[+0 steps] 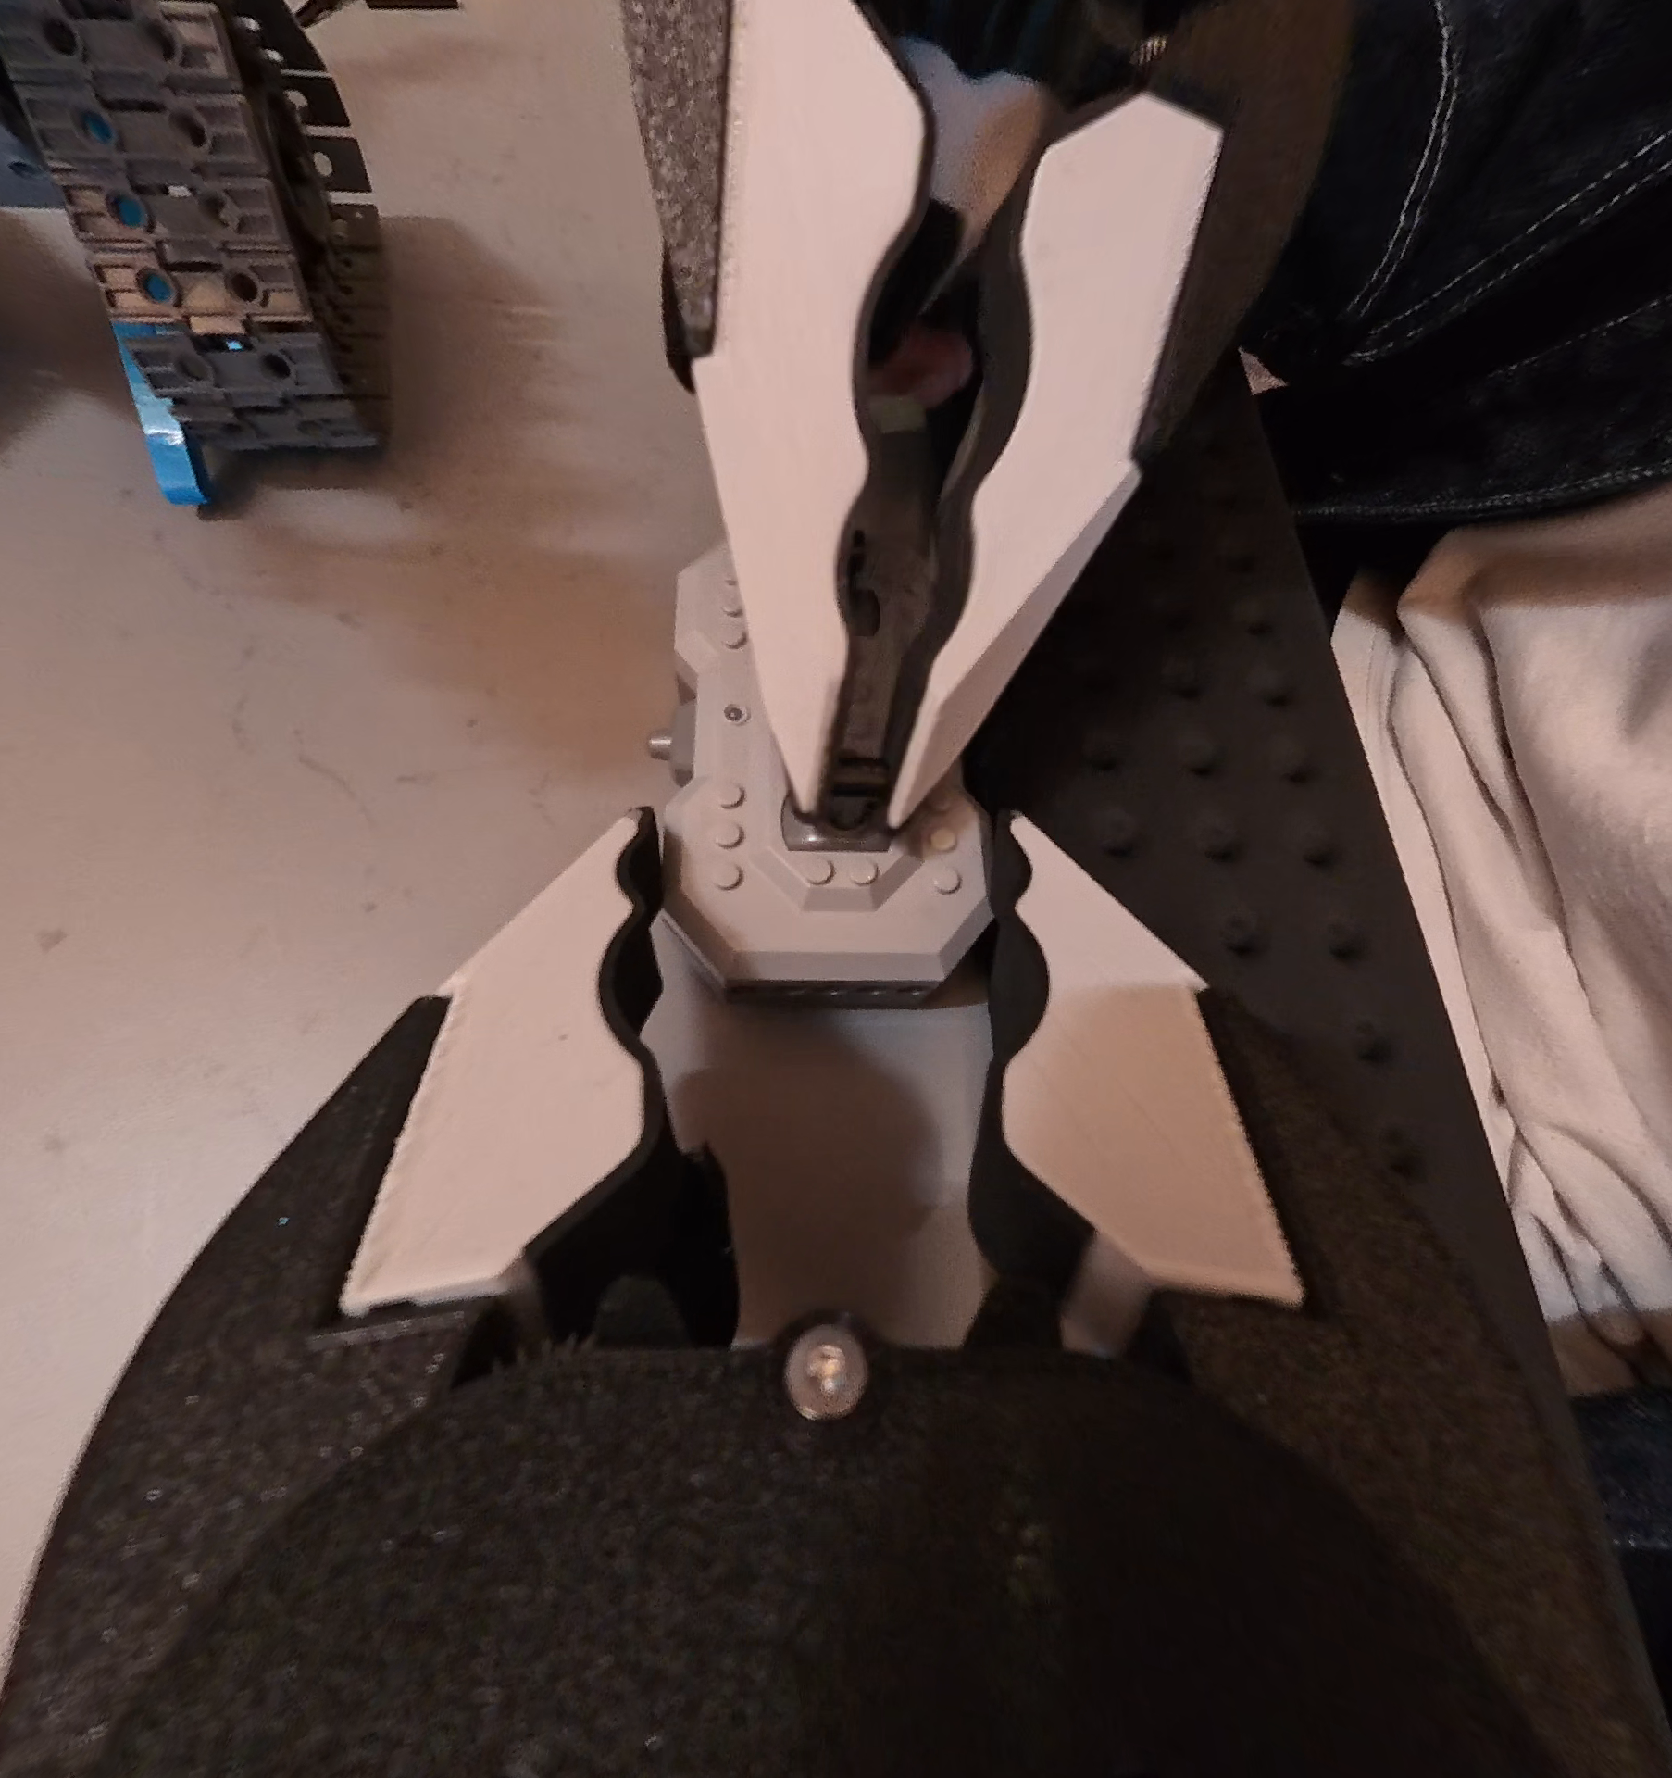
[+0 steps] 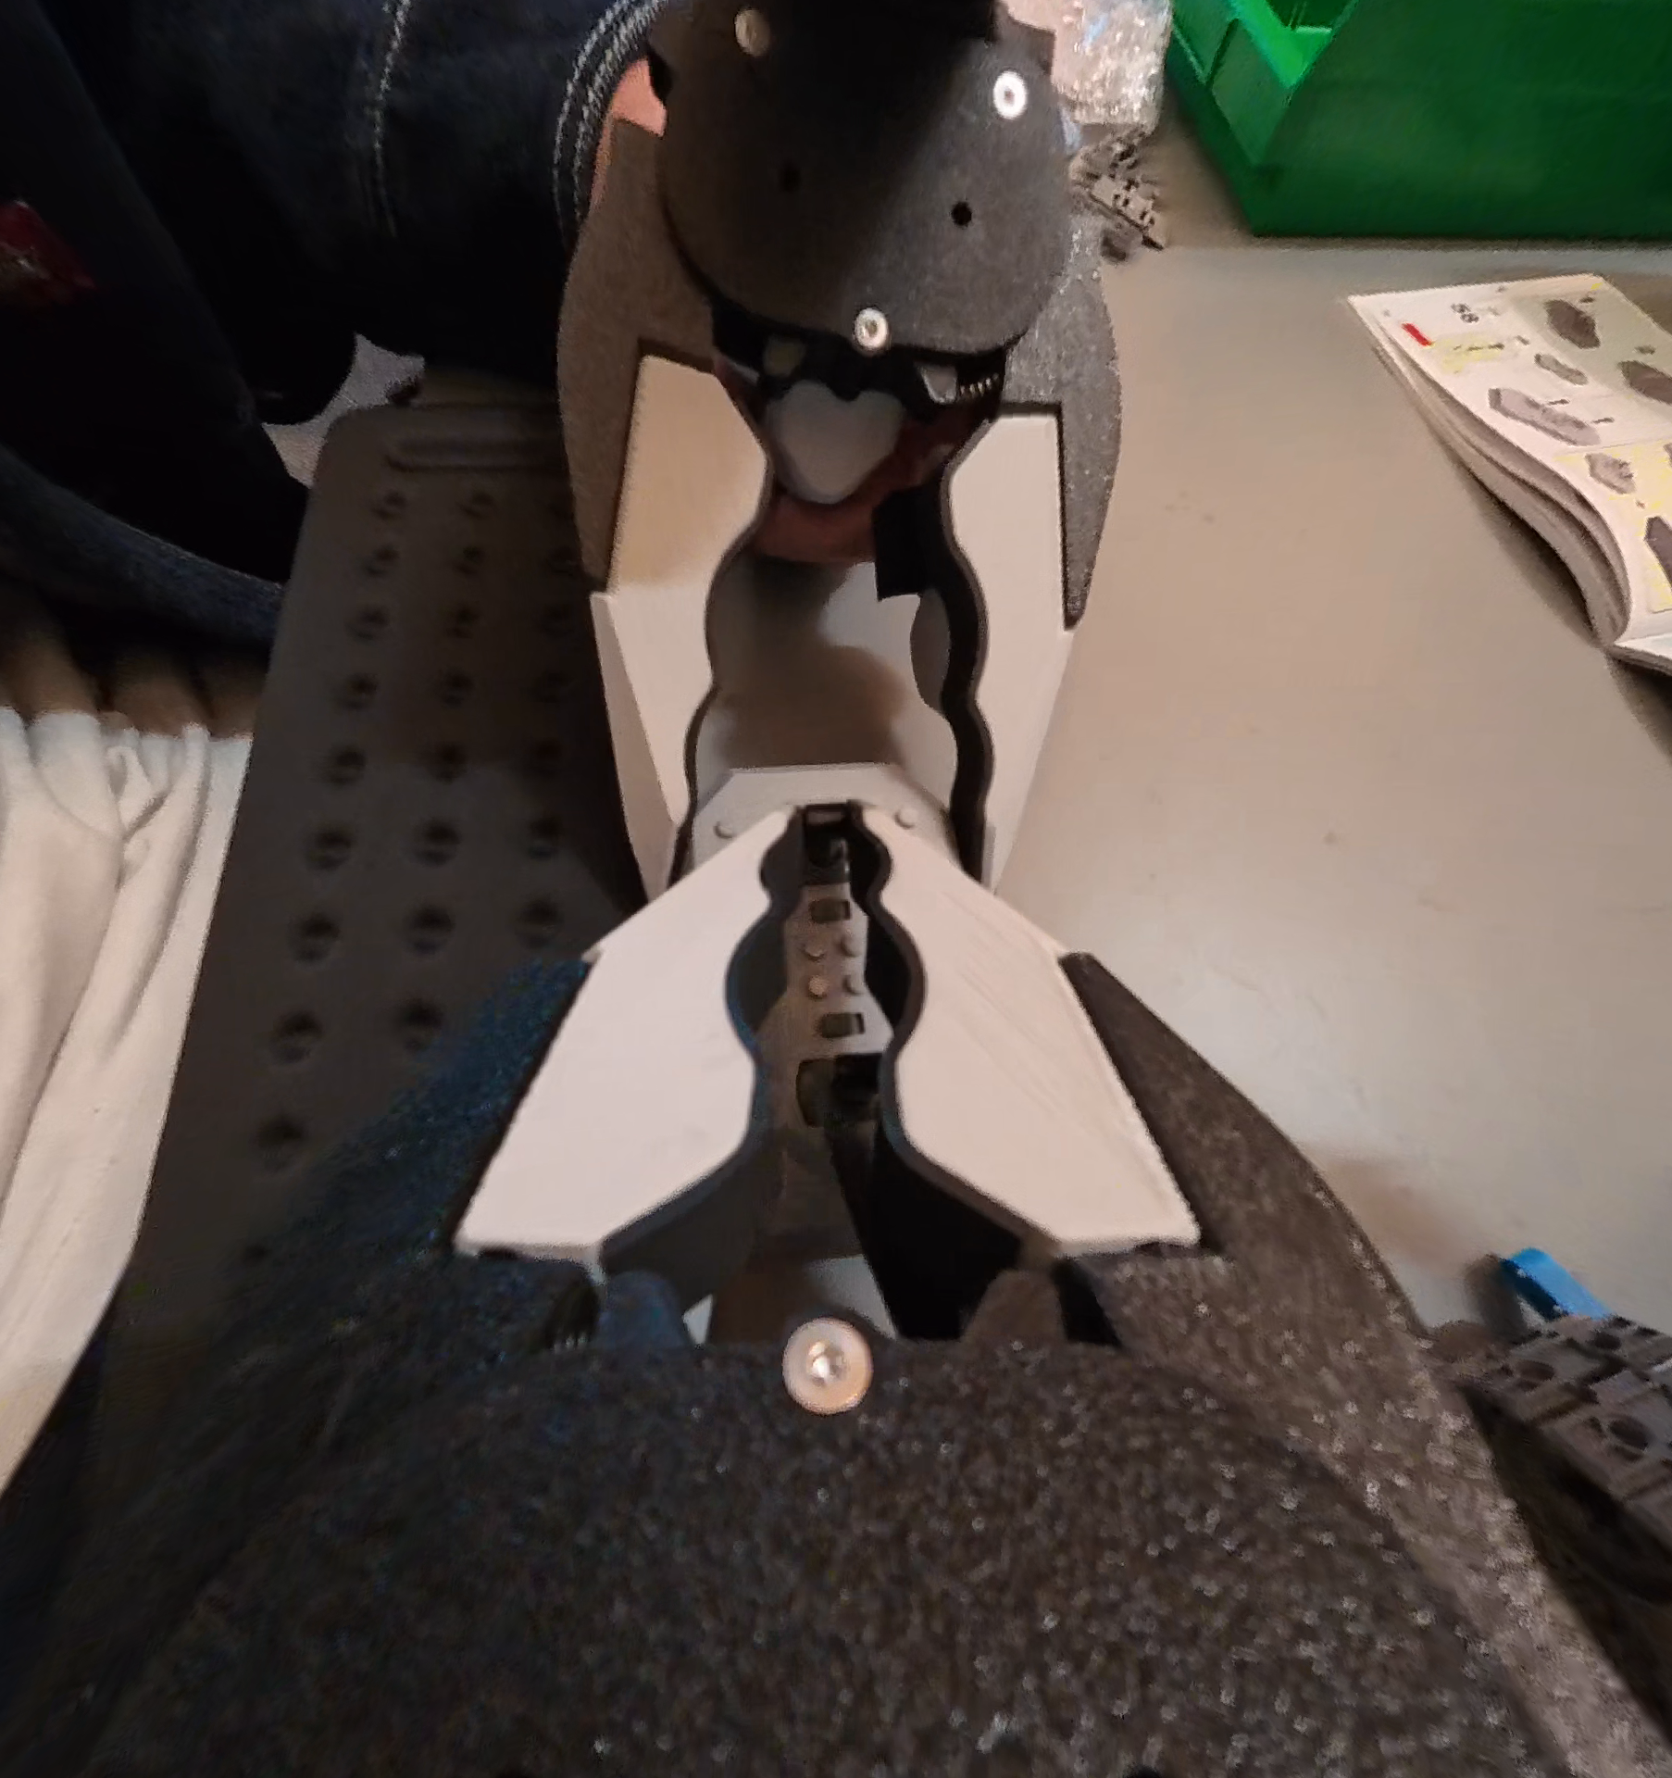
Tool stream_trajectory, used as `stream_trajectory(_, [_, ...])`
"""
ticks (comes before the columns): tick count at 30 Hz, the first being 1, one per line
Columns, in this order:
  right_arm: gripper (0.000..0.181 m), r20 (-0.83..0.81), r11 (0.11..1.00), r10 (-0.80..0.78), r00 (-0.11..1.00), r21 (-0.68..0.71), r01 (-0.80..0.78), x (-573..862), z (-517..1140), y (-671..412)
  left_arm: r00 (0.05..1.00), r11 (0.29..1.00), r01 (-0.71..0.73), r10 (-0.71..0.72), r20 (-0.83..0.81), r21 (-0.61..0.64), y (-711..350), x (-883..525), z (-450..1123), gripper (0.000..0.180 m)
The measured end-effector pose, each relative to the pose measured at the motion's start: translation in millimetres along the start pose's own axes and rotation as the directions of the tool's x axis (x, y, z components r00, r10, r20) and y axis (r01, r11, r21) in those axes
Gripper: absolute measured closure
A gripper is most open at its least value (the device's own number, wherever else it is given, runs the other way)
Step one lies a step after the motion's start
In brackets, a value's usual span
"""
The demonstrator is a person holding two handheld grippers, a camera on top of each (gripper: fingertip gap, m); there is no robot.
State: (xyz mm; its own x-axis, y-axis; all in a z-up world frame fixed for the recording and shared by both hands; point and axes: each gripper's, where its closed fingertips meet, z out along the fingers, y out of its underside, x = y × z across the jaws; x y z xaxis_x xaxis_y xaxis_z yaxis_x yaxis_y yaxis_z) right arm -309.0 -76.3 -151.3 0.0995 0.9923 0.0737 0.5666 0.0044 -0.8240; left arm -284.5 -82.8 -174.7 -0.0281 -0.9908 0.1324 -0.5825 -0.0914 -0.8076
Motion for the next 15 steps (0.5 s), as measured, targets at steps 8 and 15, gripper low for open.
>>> stream_trajectory(8, [0.174, 0.088, 0.992, 0.125, 0.988, 0.008, -0.126, 2.0, 0.1, 0.8, 1.0, 1.0, -0.01, 0.01, 0.006, 0.0, 0.3, 0.7, 0.2, 0.113])
stream_trajectory(15, [0.174, 0.03, 1.0, -0.012, 0.999, -0.004, 0.013, -3.1, -1.1, 1.2, 1.0, 1.0, 0.001, -0.001, 0.004, 0.0, 0.2, 0.0, 0.7, 0.113])
